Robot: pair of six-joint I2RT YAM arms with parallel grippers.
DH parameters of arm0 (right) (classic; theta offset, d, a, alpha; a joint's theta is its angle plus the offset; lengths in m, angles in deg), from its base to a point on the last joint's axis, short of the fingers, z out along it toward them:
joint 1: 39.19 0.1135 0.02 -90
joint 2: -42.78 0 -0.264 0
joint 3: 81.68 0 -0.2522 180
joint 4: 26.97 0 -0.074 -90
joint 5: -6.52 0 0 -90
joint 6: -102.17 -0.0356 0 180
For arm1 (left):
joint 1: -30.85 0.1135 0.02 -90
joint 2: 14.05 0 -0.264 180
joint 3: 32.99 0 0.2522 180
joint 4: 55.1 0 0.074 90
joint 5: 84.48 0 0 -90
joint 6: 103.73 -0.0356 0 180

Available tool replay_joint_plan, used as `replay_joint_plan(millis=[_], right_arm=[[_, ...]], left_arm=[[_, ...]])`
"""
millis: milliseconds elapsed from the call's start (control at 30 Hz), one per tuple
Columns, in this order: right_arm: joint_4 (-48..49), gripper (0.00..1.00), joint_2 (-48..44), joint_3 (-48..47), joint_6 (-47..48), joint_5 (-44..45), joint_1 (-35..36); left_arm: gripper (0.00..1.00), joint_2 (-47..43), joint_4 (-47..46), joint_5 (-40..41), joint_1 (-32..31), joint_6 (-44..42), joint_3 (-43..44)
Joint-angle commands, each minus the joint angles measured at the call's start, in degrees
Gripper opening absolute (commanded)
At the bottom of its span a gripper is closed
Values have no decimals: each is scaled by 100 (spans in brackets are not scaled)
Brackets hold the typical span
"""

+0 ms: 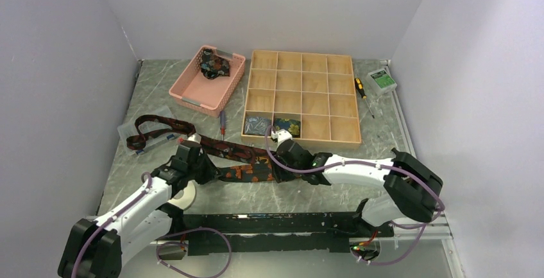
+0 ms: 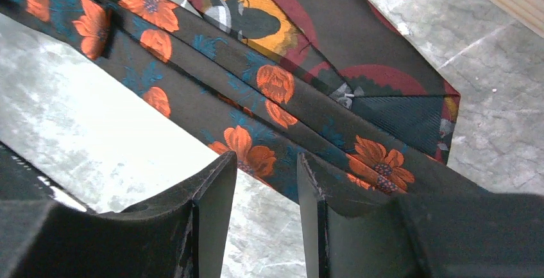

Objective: Roll the ties
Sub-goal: Roll the tie at the center of the board.

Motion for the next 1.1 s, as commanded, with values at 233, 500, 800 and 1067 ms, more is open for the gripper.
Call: replay_joint_plan(millis=[233, 500, 800, 1067], right_arm=[[-386, 39, 551, -300, 257, 963, 451], [-472, 5, 611, -358, 126, 1263, 482], [-593, 0, 291, -542, 170, 1530, 479], [-399, 11, 75, -478, 186, 1441, 445]], left_arm=[[3, -94, 47, 128, -47, 69, 104], [3, -168, 185, 105, -46, 31, 255], [5, -380, 228, -2, -51, 142, 232], [3, -505, 217, -8, -53, 243, 153]])
